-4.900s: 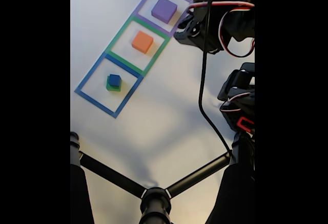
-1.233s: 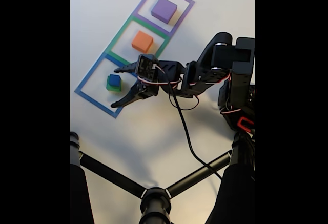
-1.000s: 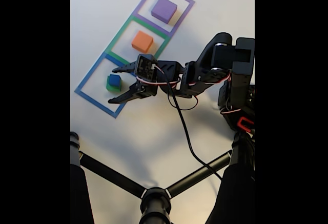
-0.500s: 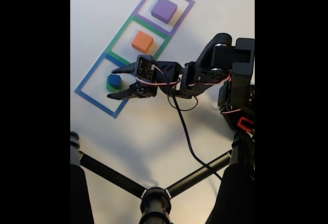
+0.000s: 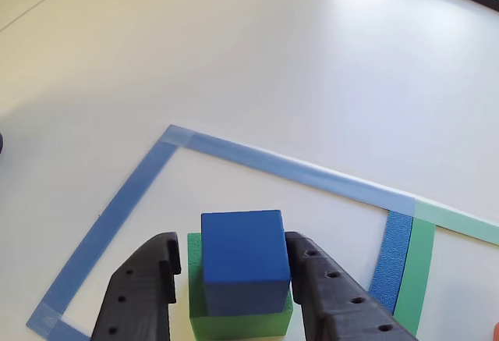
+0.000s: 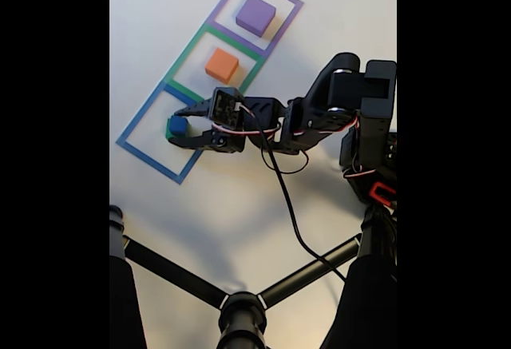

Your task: Tower of hanoi

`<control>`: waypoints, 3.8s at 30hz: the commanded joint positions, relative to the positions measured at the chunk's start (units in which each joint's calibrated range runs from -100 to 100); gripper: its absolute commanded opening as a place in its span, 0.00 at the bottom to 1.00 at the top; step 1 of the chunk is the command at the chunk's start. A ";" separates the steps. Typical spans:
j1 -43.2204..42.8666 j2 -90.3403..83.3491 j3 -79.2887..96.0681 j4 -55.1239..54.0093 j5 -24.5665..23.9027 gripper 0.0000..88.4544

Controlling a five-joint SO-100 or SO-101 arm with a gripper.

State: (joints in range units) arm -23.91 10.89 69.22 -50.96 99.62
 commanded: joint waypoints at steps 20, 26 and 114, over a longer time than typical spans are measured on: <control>-0.90 -1.03 -1.48 -1.37 0.38 0.01; -1.59 -6.88 -1.48 3.49 0.38 0.01; 56.28 -26.83 -2.48 28.17 0.38 0.01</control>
State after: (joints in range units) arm 31.50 -17.36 66.72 -17.07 100.00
